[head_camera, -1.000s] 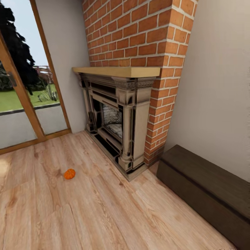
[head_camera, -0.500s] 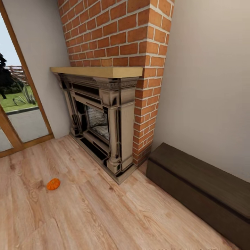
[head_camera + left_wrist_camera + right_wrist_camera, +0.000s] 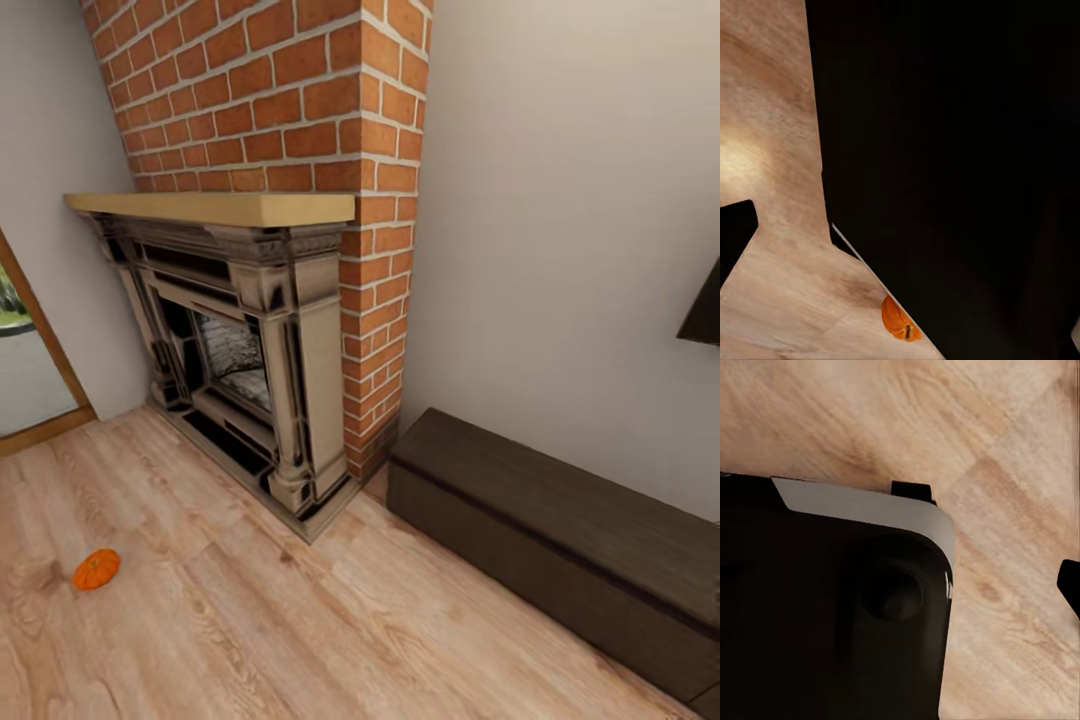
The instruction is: Place each of the two pumpkins and all three candles from the living room inside a cabinet in the living room (use any cabinet), then make sure every cabinet is closed, and position the cauldron so it is next to a table in the living room.
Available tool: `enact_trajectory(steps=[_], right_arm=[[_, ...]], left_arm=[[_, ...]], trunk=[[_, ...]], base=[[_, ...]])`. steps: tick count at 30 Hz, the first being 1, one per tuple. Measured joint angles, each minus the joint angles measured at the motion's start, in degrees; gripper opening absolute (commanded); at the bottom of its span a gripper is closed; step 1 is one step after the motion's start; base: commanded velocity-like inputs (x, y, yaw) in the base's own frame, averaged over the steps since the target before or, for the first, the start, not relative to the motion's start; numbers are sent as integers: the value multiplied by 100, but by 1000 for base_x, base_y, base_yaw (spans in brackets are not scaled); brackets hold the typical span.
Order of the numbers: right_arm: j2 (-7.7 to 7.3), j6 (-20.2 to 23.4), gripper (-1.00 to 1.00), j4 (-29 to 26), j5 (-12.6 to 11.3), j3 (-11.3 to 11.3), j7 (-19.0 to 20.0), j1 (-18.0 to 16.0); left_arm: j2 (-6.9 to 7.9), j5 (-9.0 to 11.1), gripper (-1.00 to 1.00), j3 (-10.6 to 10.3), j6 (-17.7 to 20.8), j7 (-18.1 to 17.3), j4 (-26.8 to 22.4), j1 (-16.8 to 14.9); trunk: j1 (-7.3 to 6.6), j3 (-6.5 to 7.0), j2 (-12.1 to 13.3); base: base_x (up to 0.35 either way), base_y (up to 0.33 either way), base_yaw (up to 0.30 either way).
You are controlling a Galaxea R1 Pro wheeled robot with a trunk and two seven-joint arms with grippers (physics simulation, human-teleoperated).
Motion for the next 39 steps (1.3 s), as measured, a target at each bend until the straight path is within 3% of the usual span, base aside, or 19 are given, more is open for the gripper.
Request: enact_trajectory(steps=[10, 19, 39], right_arm=[[0, -4, 100, 0, 0, 7, 0, 0], [27, 9, 100, 0, -1, 9, -10, 0], [0, -6, 100, 0, 0, 8, 0, 0]], left_arm=[[-7, -10, 100, -8, 1, 0, 0, 0], [-7, -11, 100, -4, 4, 0, 0, 0], [-7, -11, 100, -9, 6, 0, 7, 0]], trunk=[[0, 43, 0], [0, 63, 0], [0, -80, 0]], base=[[308, 0, -276], [22, 0, -150], [0, 0, -164]])
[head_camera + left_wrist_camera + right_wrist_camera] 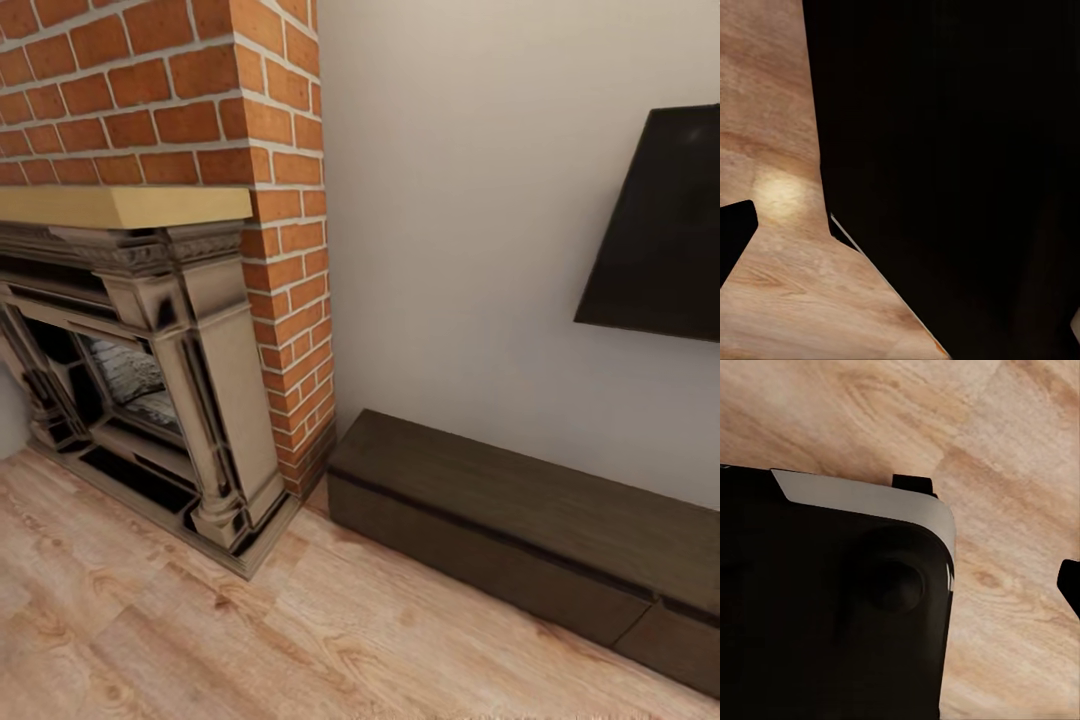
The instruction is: Place each of the two pumpkins and all three candles from the living room inside a cabinet in the living room (use any cabinet), then make sure every cabinet is closed, and position the cauldron so it is next to a table in the living room.
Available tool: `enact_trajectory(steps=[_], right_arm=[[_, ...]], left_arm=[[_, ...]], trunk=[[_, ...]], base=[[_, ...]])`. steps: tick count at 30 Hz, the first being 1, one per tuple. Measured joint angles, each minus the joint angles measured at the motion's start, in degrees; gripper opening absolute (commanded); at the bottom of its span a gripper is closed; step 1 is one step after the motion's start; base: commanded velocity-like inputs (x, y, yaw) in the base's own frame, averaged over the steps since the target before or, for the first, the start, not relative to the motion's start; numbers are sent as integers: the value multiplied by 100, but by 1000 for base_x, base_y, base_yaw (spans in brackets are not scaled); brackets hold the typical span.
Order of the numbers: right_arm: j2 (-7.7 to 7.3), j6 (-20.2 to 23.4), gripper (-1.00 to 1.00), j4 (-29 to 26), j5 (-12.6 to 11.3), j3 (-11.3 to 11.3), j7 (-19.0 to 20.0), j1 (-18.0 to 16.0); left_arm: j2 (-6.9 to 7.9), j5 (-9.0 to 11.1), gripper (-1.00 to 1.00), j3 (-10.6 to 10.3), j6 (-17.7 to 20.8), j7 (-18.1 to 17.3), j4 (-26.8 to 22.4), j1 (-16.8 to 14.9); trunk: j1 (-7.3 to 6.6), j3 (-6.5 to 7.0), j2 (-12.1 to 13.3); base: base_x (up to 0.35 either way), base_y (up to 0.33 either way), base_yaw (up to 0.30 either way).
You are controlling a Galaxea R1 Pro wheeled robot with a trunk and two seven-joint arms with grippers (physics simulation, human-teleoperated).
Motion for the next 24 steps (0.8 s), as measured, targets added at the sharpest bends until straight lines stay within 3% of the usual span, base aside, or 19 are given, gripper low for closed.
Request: enact_trajectory(steps=[14, 24], right_arm=[[0, 2, 100, 0, 0, -6, 0, 0], [0, -2, 100, 0, 0, -8, 0, 0]], left_arm=[[0, 0, 100, 0, -2, -8, -2, 0], [0, 0, 100, 0, 0, -9, 2, 2]], trunk=[[0, -98, 0], [0, -163, 0]], base=[[2, 0, -190], [104, 0, -205]])
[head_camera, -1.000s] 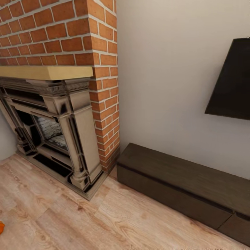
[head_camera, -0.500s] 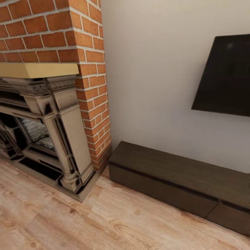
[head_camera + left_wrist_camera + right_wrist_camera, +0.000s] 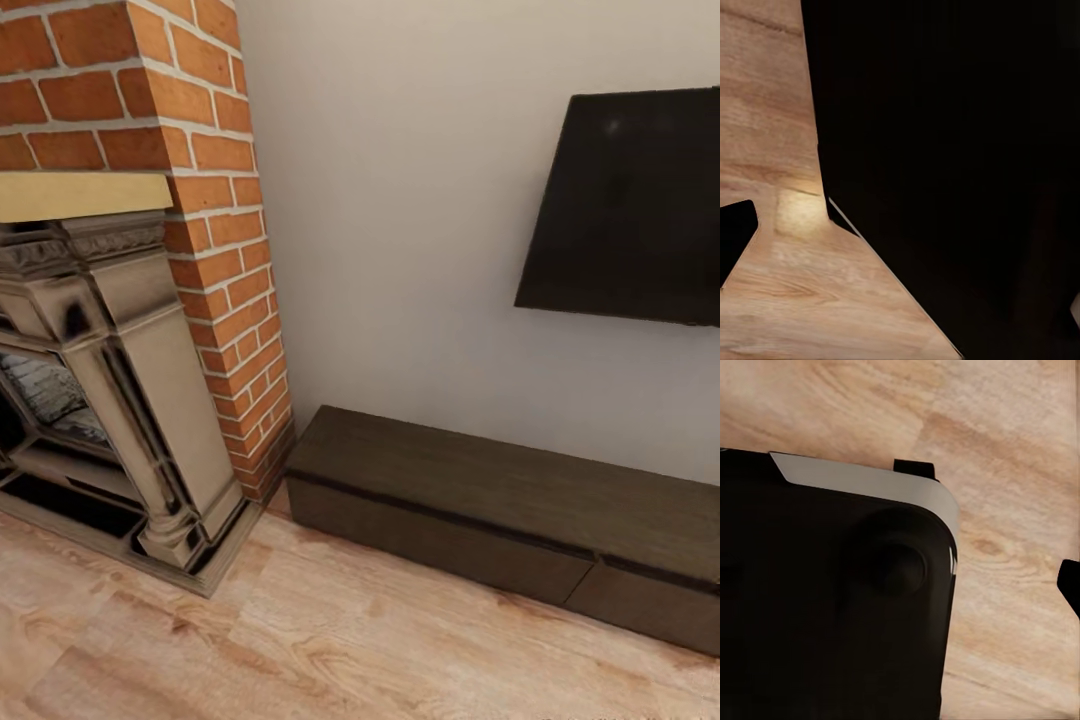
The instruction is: Place each of the two pumpkins and all three candles from the living room inside a cabinet in the living room (use any cabinet), then make sure every cabinet is closed, and position the cauldron so it is next to a table in the living room.
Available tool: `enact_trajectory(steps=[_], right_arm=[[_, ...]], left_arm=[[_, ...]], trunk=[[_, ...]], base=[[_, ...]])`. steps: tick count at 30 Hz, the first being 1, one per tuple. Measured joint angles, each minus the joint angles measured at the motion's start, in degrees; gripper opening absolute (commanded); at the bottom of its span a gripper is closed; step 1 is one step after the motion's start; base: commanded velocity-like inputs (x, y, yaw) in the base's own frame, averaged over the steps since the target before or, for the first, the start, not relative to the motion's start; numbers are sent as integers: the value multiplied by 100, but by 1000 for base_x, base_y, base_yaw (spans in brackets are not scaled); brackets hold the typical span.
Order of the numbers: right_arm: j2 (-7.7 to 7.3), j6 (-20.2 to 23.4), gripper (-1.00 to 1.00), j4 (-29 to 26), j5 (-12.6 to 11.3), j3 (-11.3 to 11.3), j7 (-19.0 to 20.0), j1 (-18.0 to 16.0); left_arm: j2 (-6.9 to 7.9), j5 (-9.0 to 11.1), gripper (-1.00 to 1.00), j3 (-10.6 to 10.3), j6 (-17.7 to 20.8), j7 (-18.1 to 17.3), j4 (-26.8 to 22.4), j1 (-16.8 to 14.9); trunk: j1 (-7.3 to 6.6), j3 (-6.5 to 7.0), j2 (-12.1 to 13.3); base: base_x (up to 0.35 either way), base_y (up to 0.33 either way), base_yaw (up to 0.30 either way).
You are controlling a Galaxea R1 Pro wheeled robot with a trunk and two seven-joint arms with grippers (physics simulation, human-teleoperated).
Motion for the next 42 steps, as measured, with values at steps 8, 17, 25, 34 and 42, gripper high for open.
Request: enact_trajectory(steps=[8, 17, 25, 34, 42], right_arm=[[-1, -3, 100, 0, 0, 0, 0, 0], [-5, -4, 100, 0, 0, 0, 0, 0], [0, 4, 100, 0, 0, 5, 0, 0], [0, 4, 100, 0, -3, 3, 0, 0], [-1, 6, 100, 0, -9, 2, 0, 0]], left_arm=[[0, 0, 100, 0, -3, 0, 0, -1], [0, -6, 100, -9, -8, 0, 0, -2], [0, -17, 100, -17, -8, 0, 0, -2], [0, -10, 100, -10, -6, 0, -1, -1], [0, -8, 100, -9, -8, 0, 0, -1]], trunk=[[0, -46, 0], [0, -85, 0], [0, -100, 0], [0, -101, 0], [0, -101, 0]], base=[[197, 57, -225], [251, 176, -250], [240, 150, -267], [36, 16, -273], [1, 0, -246]])
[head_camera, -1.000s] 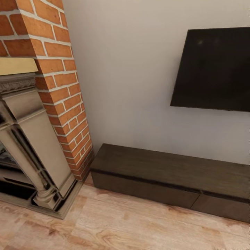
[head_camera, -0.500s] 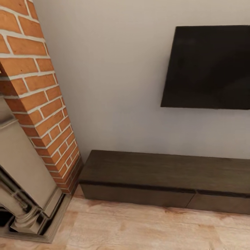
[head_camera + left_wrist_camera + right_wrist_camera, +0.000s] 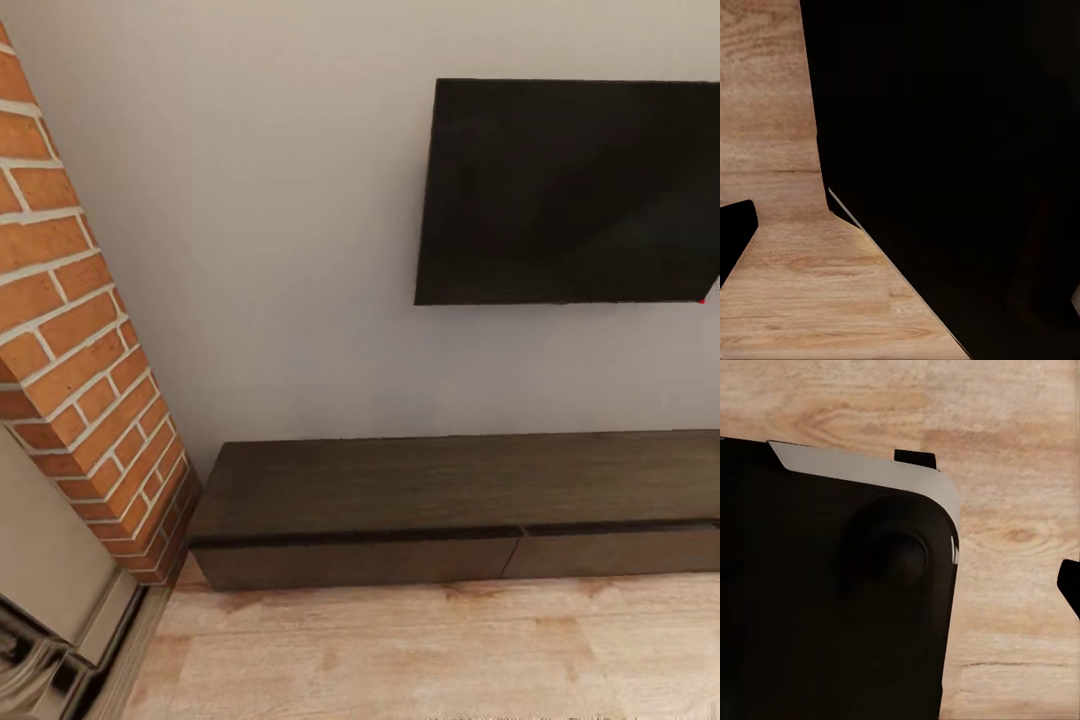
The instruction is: Place each of the two pumpkins and all three candles from the living room inside a cabinet in the living room (use any cabinet), then make sure every cabinet is closed, and position the cauldron so it is next to a table in the living room.
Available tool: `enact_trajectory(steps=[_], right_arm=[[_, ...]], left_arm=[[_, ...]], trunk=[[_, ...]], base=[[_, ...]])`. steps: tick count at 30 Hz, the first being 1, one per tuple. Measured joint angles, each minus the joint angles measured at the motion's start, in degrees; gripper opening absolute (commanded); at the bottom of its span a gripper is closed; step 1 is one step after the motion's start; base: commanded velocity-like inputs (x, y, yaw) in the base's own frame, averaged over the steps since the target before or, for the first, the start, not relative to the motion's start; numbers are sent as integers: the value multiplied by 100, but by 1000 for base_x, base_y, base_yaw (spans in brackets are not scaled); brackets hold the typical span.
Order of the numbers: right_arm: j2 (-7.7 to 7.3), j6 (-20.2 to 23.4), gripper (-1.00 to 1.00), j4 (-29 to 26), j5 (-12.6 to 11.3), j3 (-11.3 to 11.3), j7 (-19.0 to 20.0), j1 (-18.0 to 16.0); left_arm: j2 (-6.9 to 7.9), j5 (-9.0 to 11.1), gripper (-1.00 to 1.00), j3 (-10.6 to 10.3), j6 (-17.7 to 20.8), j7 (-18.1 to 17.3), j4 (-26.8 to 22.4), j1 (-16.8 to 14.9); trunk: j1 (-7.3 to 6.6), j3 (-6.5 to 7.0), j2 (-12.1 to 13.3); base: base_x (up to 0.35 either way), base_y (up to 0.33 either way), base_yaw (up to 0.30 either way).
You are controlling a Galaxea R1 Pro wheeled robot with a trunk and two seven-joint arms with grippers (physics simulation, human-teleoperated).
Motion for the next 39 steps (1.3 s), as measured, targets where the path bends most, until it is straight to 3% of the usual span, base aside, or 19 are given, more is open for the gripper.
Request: enact_trajectory(steps=[8, 15, 19, 23, 26, 30, 32, 34, 36, 37, 39], right_arm=[[9, -24, 100, 6, 19, 27, -9, 0], [5, 11, 100, -259, 75, 22, -106, -80], [16, 419, 100, -1015, 106, 49, -270, -264], [5, 1491, 100, -2148, 119, 59, -279, -371], [3, 1862, 100, -2662, 116, 65, -270, -382], [2, 2047, 100, -3114, 117, 68, -252, -386], [2, 2156, 100, -3310, 124, 68, -244, -386], [-3, 2475, 100, -3589, 130, 73, -206, -389], [-41, 3060, 100, -3914, 145, 79, 54, -388], [-63, 3202, 100, -3990, 151, 81, 146, -387], [-180, 3799, 100, -4321, 241, 87, 645, -391]], left_arm=[[-27, 7, 100, -7, 0, 8, -60, -2], [92, -19, 100, 17, 57, 65, -1040, -4], [148, -40, 100, 0, 96, 55, -1616, -81], [156, -56, 100, -21, 198, 51, -2245, -151], [172, -58, 100, -25, 427, 31, -2592, -191], [204, -55, 100, -89, 777, -96, -3125, -222], [285, -51, 100, -162, 939, -304, -3413, -230], [448, -47, 100, -321, 1249, -774, -3836, -236], [635, -41, 100, -479, 1704, -1720, -4466, -238], [677, -45, 100, -504, 1811, -1975, -4621, -238], [852, -42, 100, -566, 2213, -3076, -5221, -239]], trunk=[[0, 0, 0], [0, 1, 0], [0, 1, 0], [0, 1, 0], [0, 1, 0], [0, 0, 0], [0, 0, 0], [0, 1, 0], [0, 1, 0], [0, 0, 0], [0, 1, 0]], base=[[0, 0, -32], [0, 0, -1], [0, 0, 0], [0, 0, 0], [0, 0, 0], [0, 0, 0], [0, 0, 0], [0, 0, 0], [0, 0, 0], [0, 0, 0], [0, 0, 0]])
